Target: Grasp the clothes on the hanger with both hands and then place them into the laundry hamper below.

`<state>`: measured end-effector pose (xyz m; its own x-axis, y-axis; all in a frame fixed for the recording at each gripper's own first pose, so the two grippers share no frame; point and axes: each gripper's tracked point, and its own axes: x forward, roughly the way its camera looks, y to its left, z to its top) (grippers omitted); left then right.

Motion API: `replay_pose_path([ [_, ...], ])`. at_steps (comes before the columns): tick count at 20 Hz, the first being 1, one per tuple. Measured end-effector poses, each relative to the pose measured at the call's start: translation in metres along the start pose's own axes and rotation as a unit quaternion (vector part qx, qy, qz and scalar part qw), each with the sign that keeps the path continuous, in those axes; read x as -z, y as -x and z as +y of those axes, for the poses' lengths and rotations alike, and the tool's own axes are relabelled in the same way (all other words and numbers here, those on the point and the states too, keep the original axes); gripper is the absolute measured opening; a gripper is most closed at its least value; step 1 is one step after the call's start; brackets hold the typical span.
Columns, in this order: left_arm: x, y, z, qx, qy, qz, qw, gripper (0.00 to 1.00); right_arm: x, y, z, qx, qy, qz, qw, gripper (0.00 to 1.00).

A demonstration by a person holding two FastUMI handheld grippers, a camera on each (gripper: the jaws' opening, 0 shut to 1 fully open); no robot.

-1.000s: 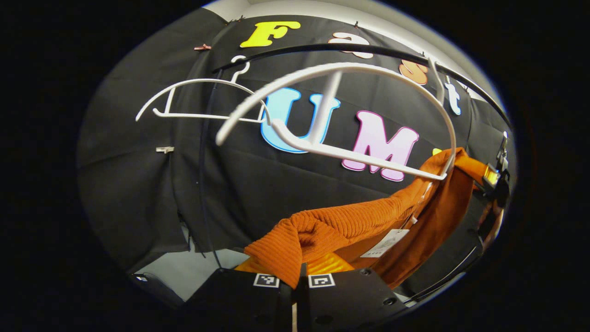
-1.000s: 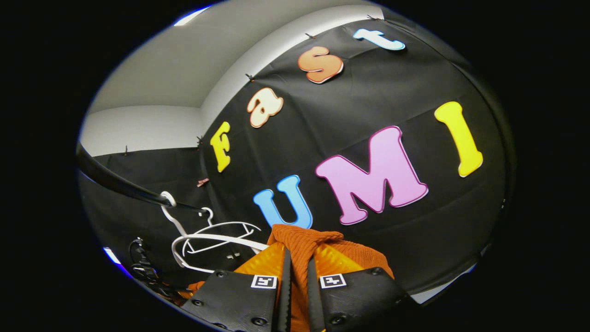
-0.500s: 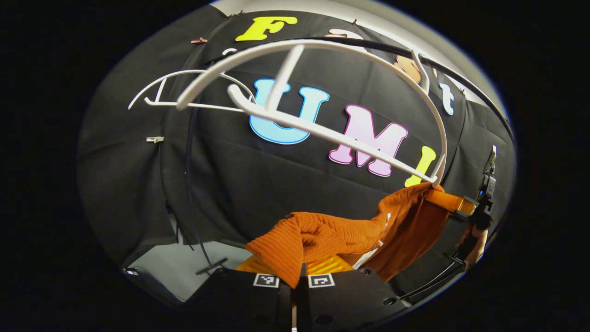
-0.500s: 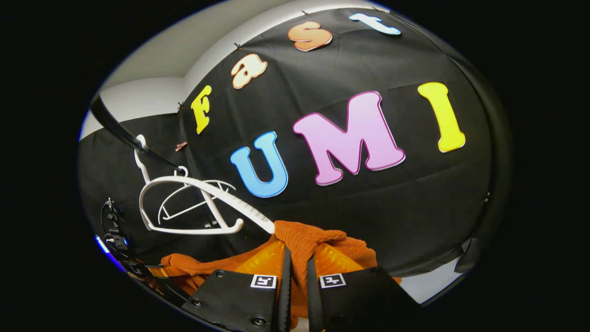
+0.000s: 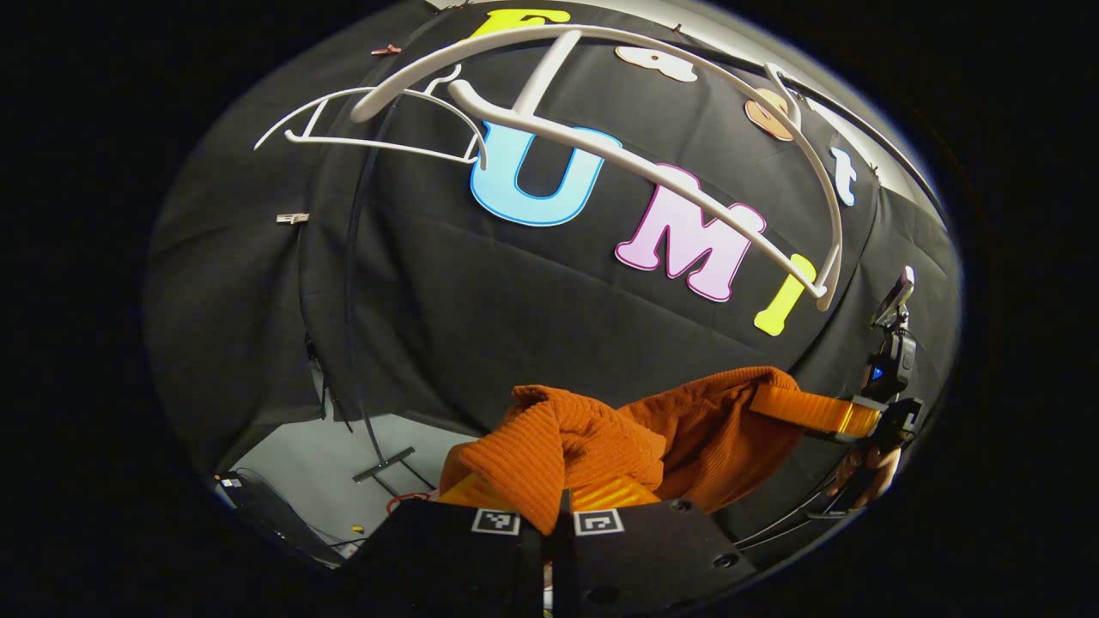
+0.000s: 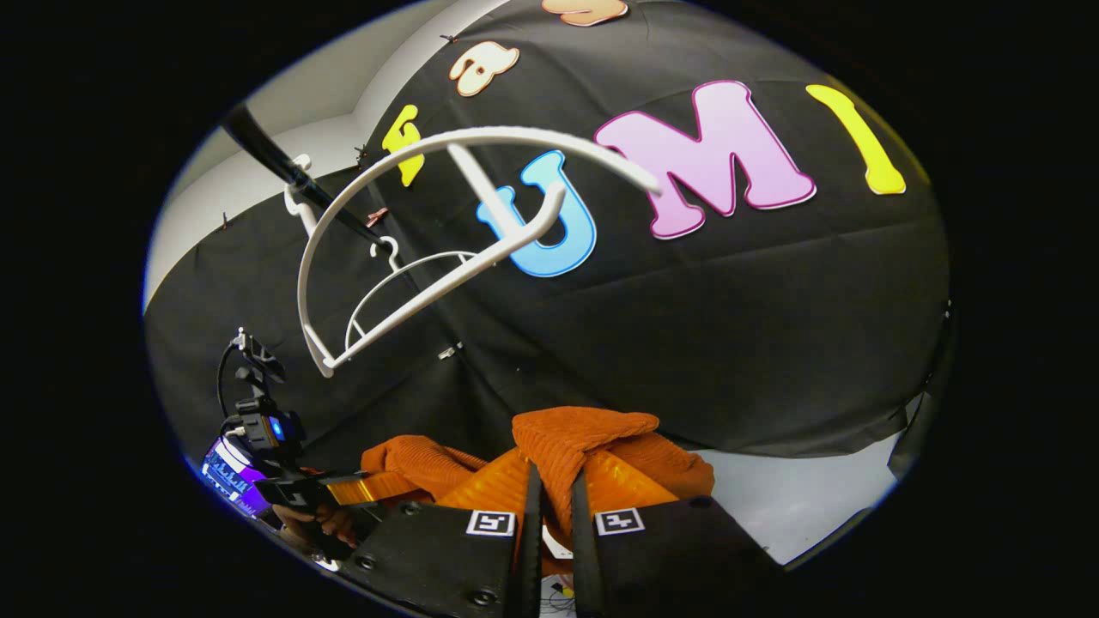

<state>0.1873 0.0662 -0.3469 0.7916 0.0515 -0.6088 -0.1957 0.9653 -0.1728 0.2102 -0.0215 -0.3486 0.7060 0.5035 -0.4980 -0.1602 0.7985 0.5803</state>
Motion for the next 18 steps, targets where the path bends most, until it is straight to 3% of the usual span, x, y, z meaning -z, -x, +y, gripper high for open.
replay_pose_path([
  [4, 0.002, -0.008, -0.015, 0.014, -0.001, 0.002, 1.0, 0.08, 0.023, -0.005, 0.018, -0.019, -0.007, 0.035, 0.999, 0.19],
  [9, 0.037, -0.016, -0.021, 0.021, 0.023, 0.047, 0.998, 0.06, 0.061, -0.007, 0.017, -0.021, -0.053, 0.07, 0.996, 0.19],
  [18, 0.075, -0.027, -0.025, 0.017, -0.002, 0.11, 0.994, 0.06, 0.102, -0.009, 0.021, -0.017, -0.055, 0.133, 0.989, 0.2],
])
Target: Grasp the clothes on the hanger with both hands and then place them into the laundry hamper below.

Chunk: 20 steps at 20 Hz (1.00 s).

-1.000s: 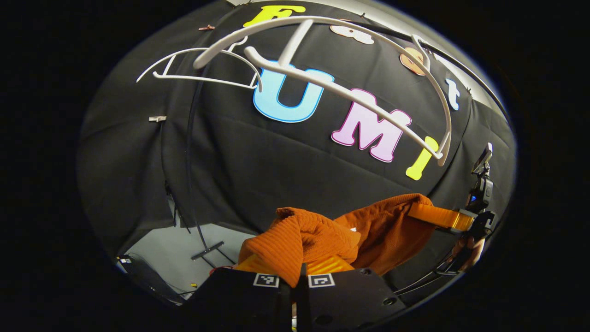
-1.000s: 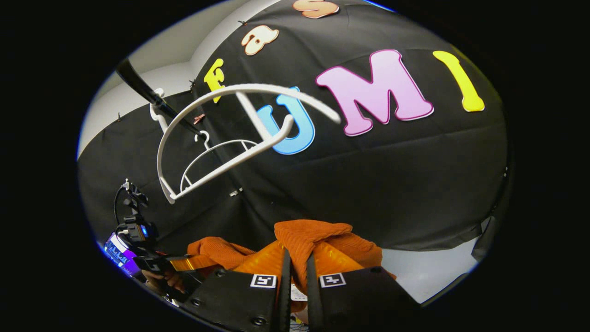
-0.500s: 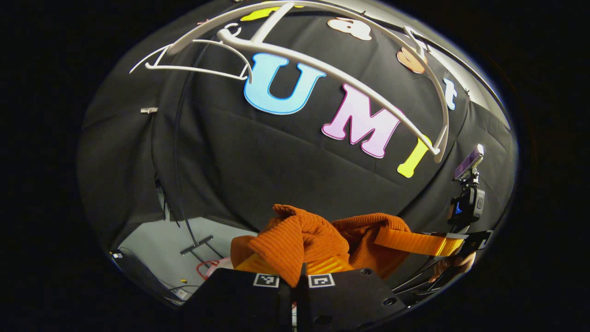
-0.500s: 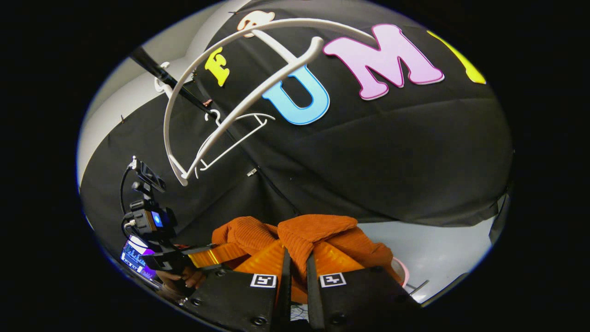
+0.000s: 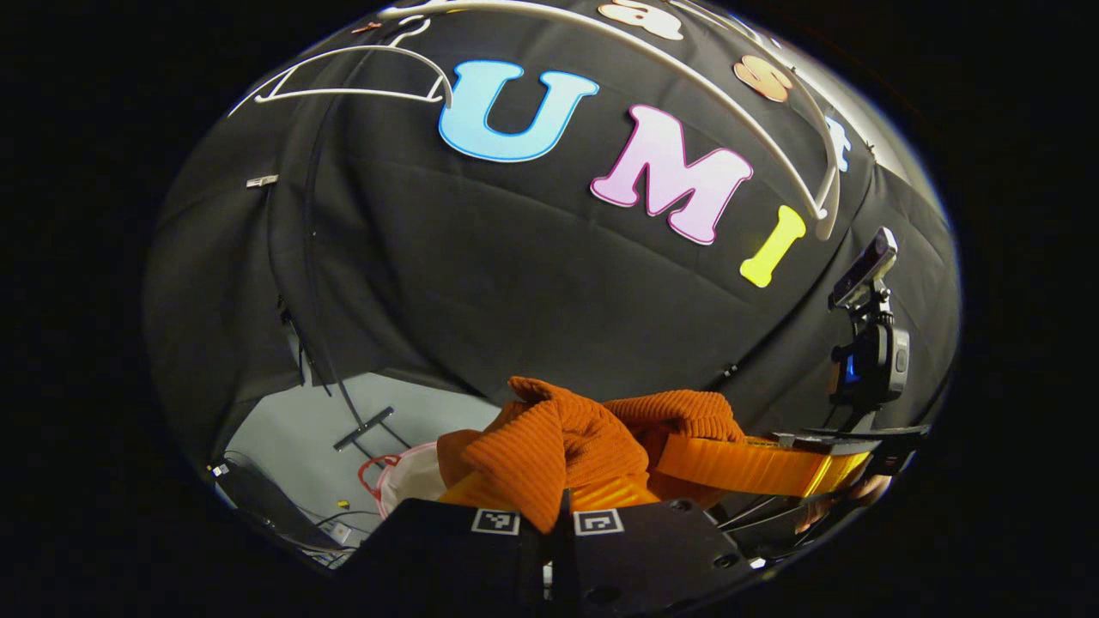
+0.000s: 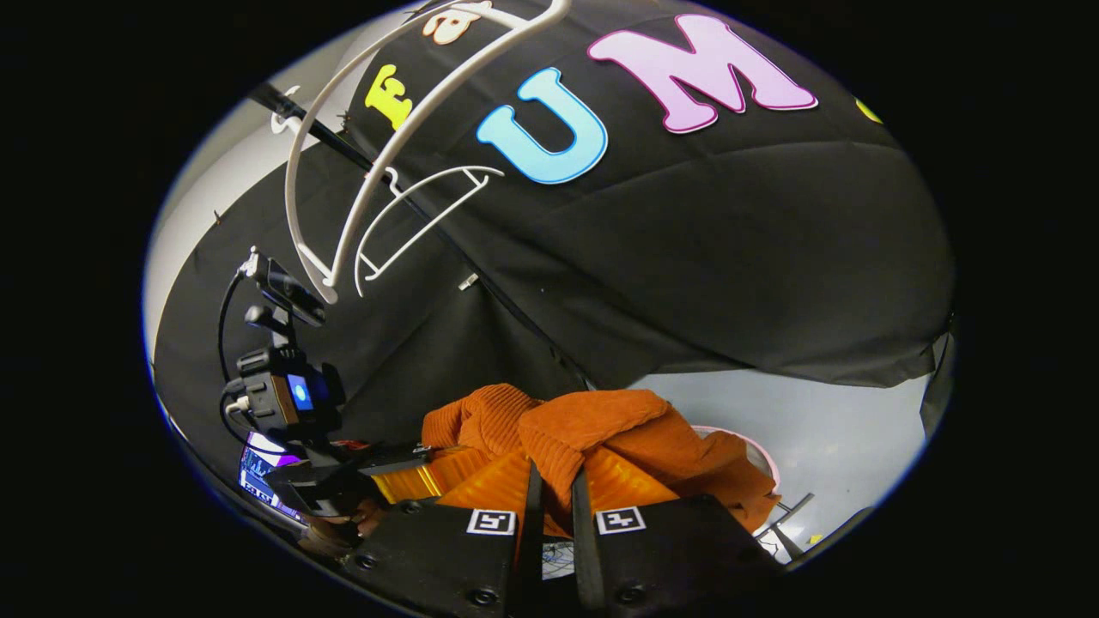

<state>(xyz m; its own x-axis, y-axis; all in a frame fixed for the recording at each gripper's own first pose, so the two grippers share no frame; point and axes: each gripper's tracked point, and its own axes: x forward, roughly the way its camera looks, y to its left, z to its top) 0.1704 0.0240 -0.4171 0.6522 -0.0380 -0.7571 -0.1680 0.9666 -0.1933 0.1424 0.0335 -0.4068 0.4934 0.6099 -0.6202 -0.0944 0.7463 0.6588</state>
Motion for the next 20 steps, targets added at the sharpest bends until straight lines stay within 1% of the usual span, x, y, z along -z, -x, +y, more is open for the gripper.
replay_pose_path([
  [1, 0.008, -0.003, 0.005, -0.007, 0.007, 0.015, 1.0, 0.08, 0.005, -0.001, -0.006, 0.008, -0.003, 0.01, 1.0, 0.2],
  [2, 0.013, -0.004, 0.01, -0.014, 0.017, 0.031, 0.999, 0.08, 0.011, -0.003, -0.011, 0.018, -0.007, 0.02, 1.0, 0.2],
  [3, 0.019, -0.005, 0.015, -0.019, 0.03, 0.046, 0.998, 0.06, 0.017, -0.006, -0.015, 0.026, -0.012, 0.031, 0.999, 0.2],
  [4, 0.023, -0.009, 0.01, -0.021, 0.044, 0.06, 0.997, 0.08, 0.024, -0.008, -0.02, 0.033, -0.018, 0.042, 0.998, 0.2],
  [5, 0.026, -0.01, 0.01, -0.023, 0.058, 0.07, 0.996, 0.06, 0.029, -0.01, -0.022, 0.036, -0.023, 0.051, 0.998, 0.2],
  [6, 0.028, -0.012, 0.007, -0.023, 0.069, 0.077, 0.994, 0.08, 0.035, -0.01, -0.021, 0.037, -0.026, 0.059, 0.997, 0.2],
  [7, 0.031, -0.015, 0.006, -0.024, 0.074, 0.083, 0.993, 0.08, 0.038, -0.011, -0.02, 0.038, -0.026, 0.064, 0.997, 0.2],
  [8, 0.031, -0.016, 0.006, -0.025, 0.074, 0.088, 0.993, 0.08, 0.04, -0.012, -0.019, 0.04, -0.024, 0.069, 0.997, 0.2],
  [9, 0.032, -0.015, 0.007, -0.028, 0.072, 0.091, 0.993, 0.06, 0.042, -0.014, -0.021, 0.043, -0.021, 0.073, 0.996, 0.2],
  [10, 0.033, -0.016, 0.007, -0.029, 0.07, 0.095, 0.993, 0.11, 0.043, -0.014, -0.024, 0.048, -0.017, 0.075, 0.996, 0.2],
  [11, 0.036, -0.014, 0.006, -0.032, 0.069, 0.097, 0.992, 0.08, 0.044, -0.016, -0.026, 0.05, -0.015, 0.077, 0.996, 0.2],
  [12, 0.038, -0.012, 0.007, -0.033, 0.065, 0.101, 0.992, 0.09, 0.044, -0.019, -0.029, 0.054, -0.013, 0.079, 0.995, 0.2],
  [13, 0.043, -0.016, 0.012, -0.042, 0.057, 0.107, 0.992, 0.07, 0.041, -0.018, -0.03, 0.059, -0.013, 0.078, 0.995, 0.17],
  [15, 0.044, -0.011, 0.024, -0.06, 0.028, 0.113, 0.991, 0.53, 0.043, -0.017, -0.036, 0.07, -0.004, 0.084, 0.994, 0.59],
  [17, 0.039, -0.008, 0.04, -0.094, -0.005, 0.106, 0.99, 0.99, 0.039, -0.016, -0.034, 0.062, -0.008, 0.077, 0.995, 1.0],
  [19, 0.04, -0.007, 0.045, -0.107, -0.033, 0.105, 0.988, 0.92, 0.031, -0.014, -0.036, 0.069, 0.003, 0.068, 0.995, 0.99],
  [20, 0.038, -0.006, 0.047, -0.11, -0.041, 0.101, 0.988, 0.96, 0.027, -0.014, -0.04, 0.075, 0.009, 0.064, 0.995, 0.99],
])
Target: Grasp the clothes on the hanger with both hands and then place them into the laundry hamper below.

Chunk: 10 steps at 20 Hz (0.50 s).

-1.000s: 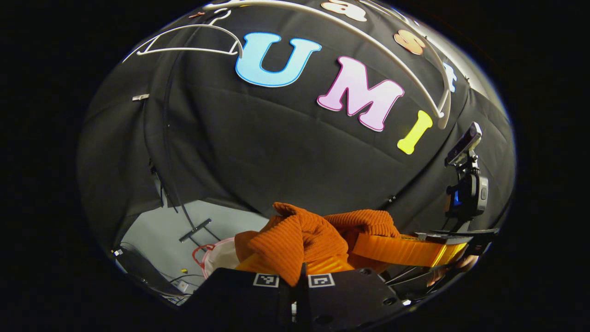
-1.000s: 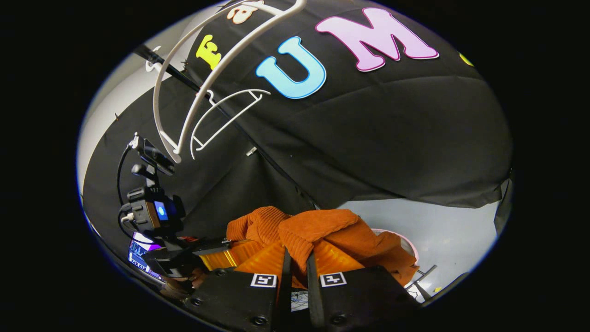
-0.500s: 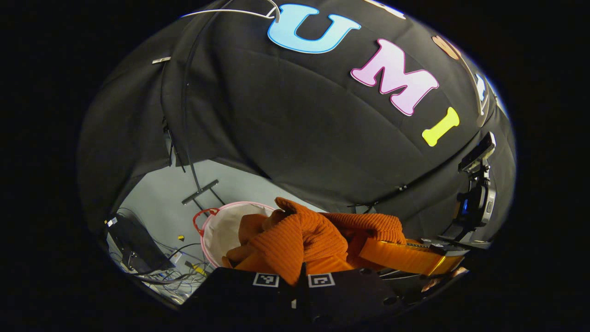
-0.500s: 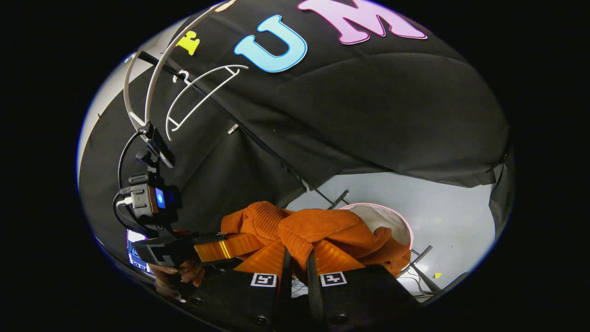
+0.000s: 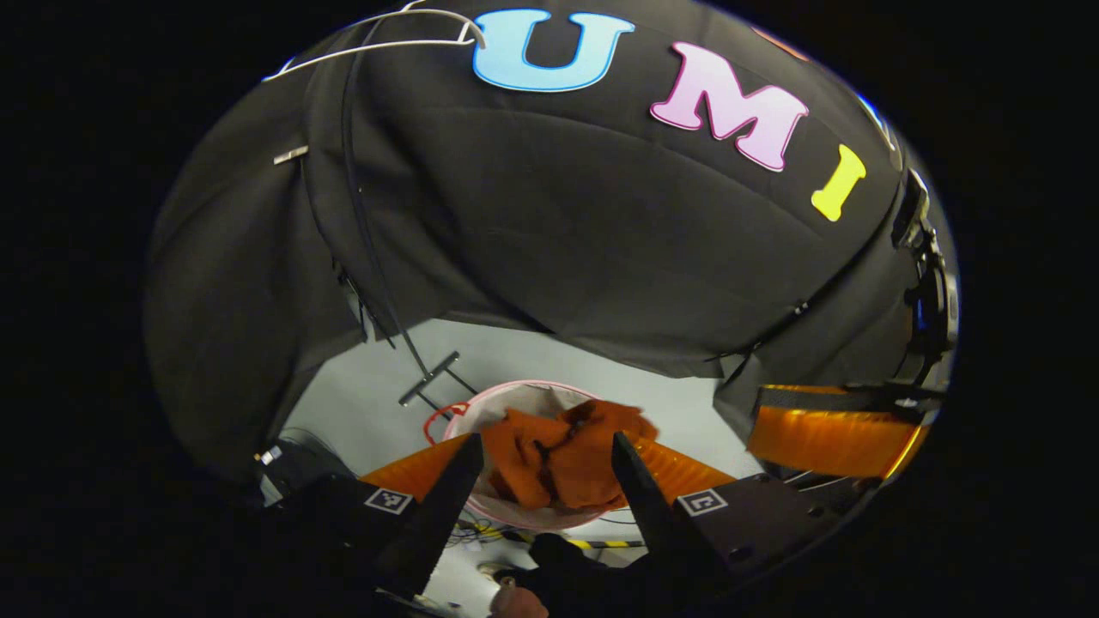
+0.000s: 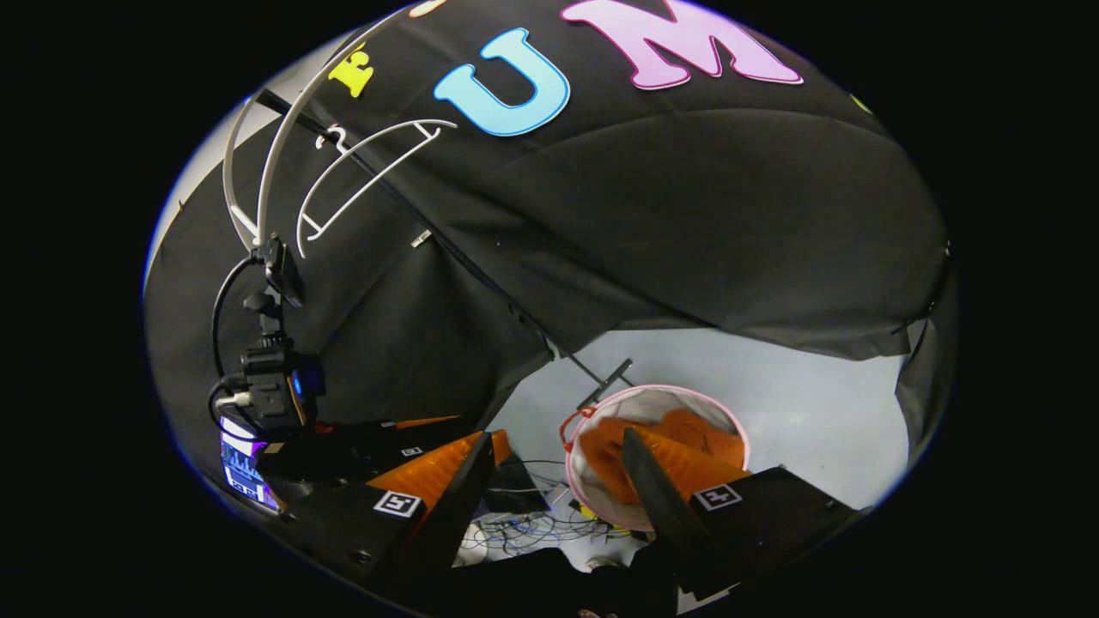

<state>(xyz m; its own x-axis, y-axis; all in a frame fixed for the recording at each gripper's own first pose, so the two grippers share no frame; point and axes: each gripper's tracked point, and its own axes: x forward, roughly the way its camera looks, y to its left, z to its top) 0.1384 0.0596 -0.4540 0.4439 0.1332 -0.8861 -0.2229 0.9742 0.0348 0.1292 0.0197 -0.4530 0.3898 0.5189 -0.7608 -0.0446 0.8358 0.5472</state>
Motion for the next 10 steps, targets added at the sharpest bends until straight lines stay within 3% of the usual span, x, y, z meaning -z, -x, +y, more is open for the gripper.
replay_pose_path([
  [5, 0.001, 0.012, -0.003, 0.029, 0.023, -0.015, 0.999, 0.96, -0.006, 0.007, -0.003, 0.005, -0.01, -0.013, 1.0, 0.99],
  [10, -0.012, 0.03, 0.003, 0.03, 0.033, -0.045, 0.998, 0.95, 0.001, 0.015, 0.002, 0.007, -0.007, -0.015, 1.0, 0.99],
])
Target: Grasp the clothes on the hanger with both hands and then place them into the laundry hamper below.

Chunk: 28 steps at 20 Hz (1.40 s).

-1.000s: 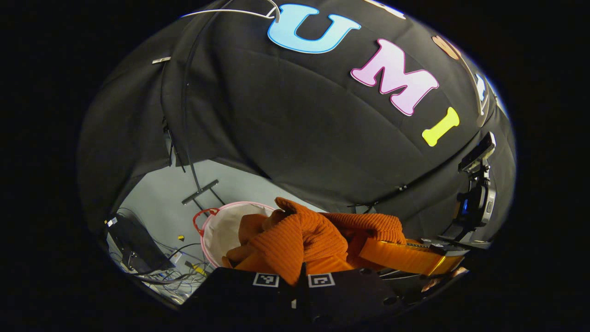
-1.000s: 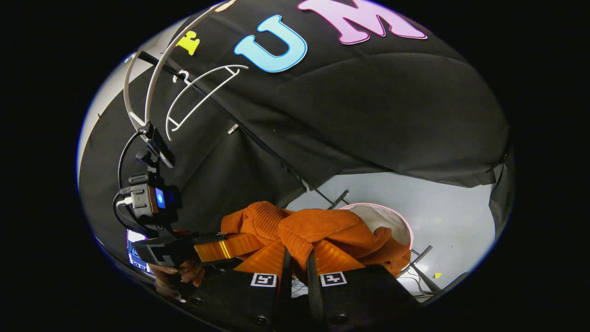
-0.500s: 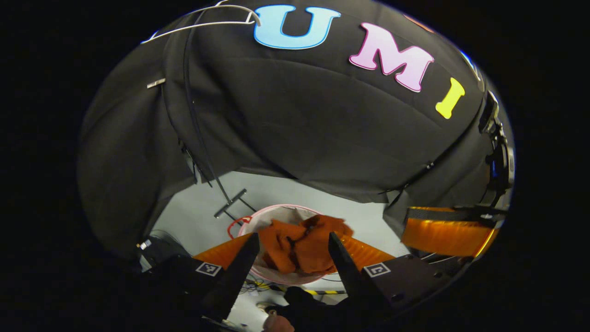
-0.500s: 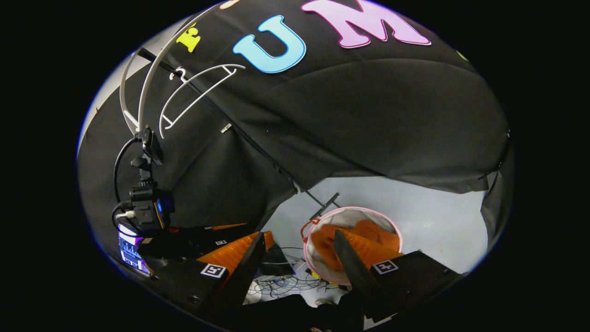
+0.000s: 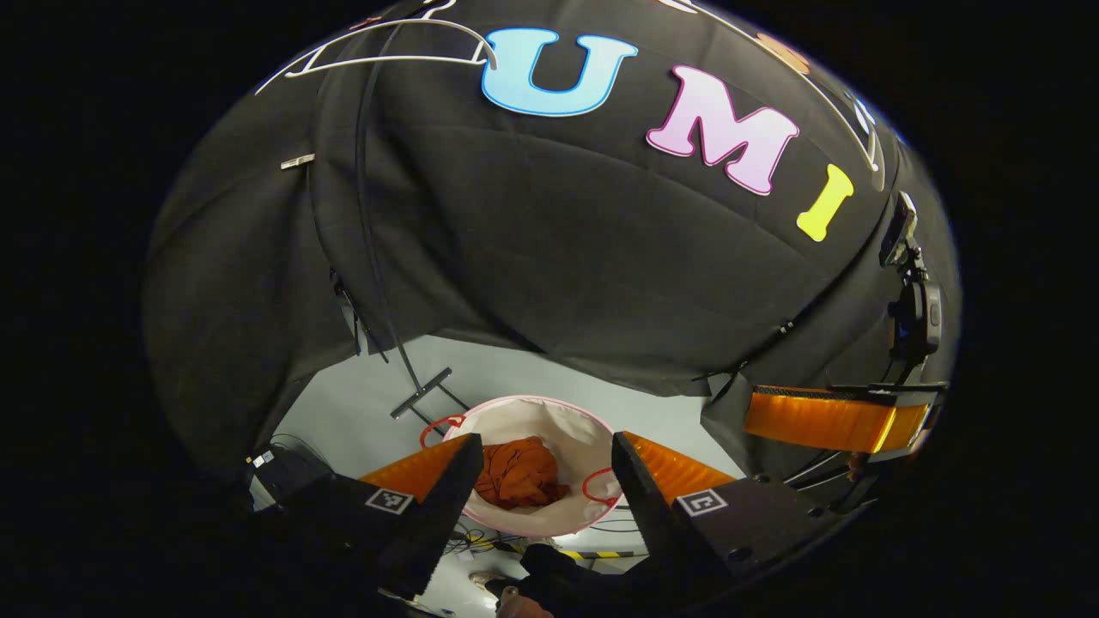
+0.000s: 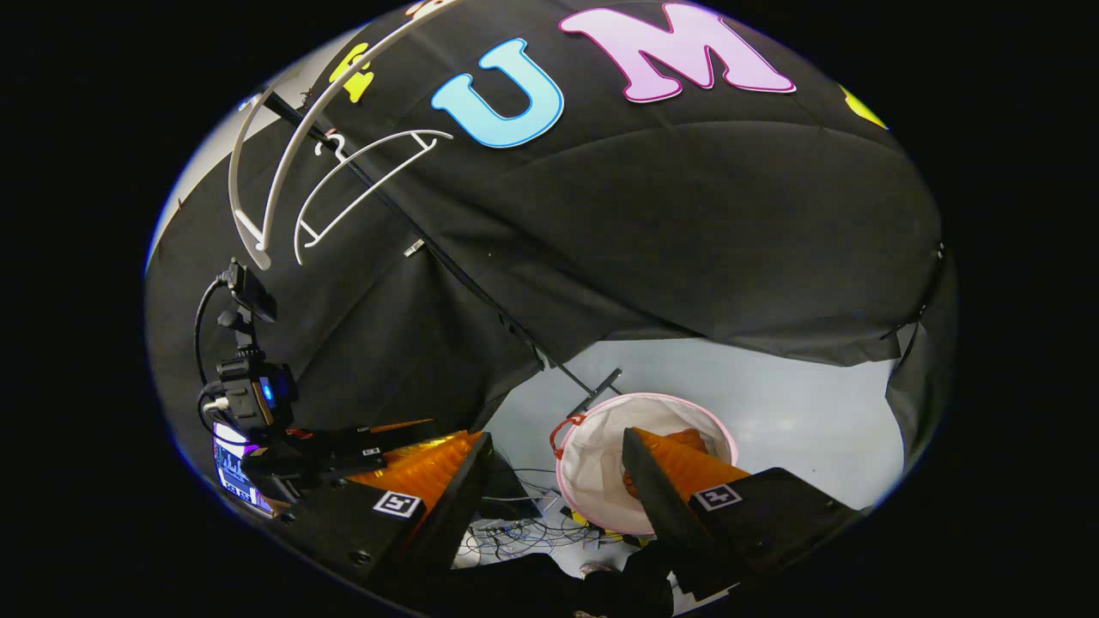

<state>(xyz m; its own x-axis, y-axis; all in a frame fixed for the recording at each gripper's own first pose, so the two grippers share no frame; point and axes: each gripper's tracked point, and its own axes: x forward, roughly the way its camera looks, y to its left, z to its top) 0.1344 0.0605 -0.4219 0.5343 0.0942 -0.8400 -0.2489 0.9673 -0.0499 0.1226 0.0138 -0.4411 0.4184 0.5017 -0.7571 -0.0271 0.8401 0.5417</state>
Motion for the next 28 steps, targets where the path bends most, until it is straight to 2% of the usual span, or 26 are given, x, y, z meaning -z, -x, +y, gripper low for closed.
replay_pose_path([
  [7, -0.01, 0.032, 0.0, 0.013, 0.013, -0.038, 0.999, 0.95, 0.004, 0.018, 0.022, -0.004, 0.002, -0.025, 1.0, 0.99],
  [8, -0.009, 0.04, 0.0, 0.017, 0.013, -0.042, 0.999, 0.92, 0.006, 0.021, 0.027, -0.003, 0.004, -0.028, 1.0, 0.99],
  [9, -0.007, 0.046, 0.0, 0.019, 0.014, -0.046, 0.999, 0.95, 0.008, 0.025, 0.031, -0.002, 0.006, -0.032, 0.999, 0.99],
  [10, -0.008, 0.054, -0.001, 0.022, 0.015, -0.053, 0.998, 0.92, 0.01, 0.03, 0.037, -0.001, 0.007, -0.037, 0.999, 0.99],
  [11, -0.004, 0.062, -0.001, 0.026, 0.014, -0.058, 0.998, 0.95, 0.012, 0.034, 0.043, 0.0, 0.006, -0.042, 0.999, 0.99],
  [19, 0.01, 0.149, 0.012, 0.072, -0.023, -0.101, 0.992, 0.95, 0.041, 0.077, 0.109, 0.016, 0.016, -0.111, 0.994, 0.99],
  [25, 0.011, 0.218, 0.013, 0.113, -0.061, -0.147, 0.981, 0.95, 0.062, 0.126, 0.148, 0.042, 0.031, -0.178, 0.983, 0.99],
  [28, 0.005, 0.258, 0.007, 0.134, -0.083, -0.191, 0.969, 0.95, 0.053, 0.165, 0.169, 0.054, 0.056, -0.239, 0.968, 0.99],
])
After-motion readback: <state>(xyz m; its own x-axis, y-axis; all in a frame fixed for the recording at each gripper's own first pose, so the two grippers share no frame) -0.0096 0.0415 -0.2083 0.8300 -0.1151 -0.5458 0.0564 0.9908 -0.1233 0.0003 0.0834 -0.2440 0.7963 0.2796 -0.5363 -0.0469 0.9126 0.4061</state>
